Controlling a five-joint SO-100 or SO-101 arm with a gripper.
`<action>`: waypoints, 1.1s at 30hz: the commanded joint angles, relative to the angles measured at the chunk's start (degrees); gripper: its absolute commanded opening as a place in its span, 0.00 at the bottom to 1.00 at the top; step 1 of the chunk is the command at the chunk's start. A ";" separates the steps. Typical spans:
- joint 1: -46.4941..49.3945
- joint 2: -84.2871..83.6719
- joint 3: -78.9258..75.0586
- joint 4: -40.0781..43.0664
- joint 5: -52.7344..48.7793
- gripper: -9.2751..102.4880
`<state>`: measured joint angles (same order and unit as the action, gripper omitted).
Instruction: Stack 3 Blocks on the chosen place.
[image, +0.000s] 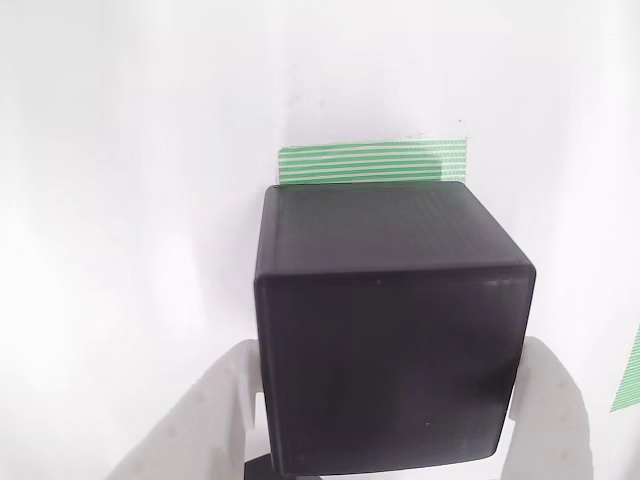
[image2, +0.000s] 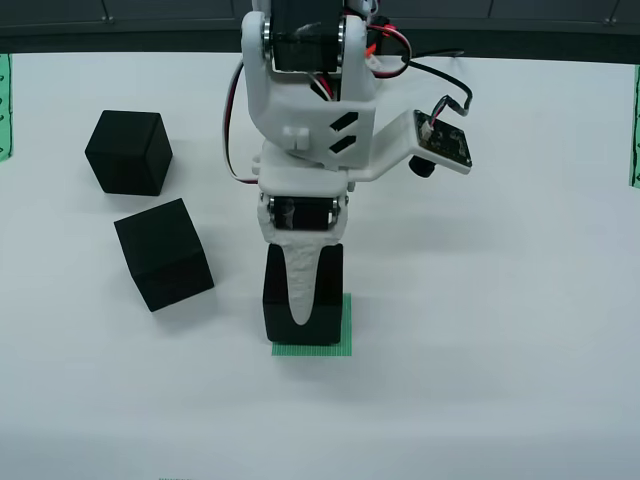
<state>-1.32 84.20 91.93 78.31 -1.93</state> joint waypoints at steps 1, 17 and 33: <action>0.44 0.09 -2.90 -0.26 -0.35 0.28; 0.44 -2.72 -3.69 -0.53 0.70 0.28; -0.79 -3.52 -4.04 -0.97 4.57 0.30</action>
<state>-1.32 80.51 89.74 78.05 2.29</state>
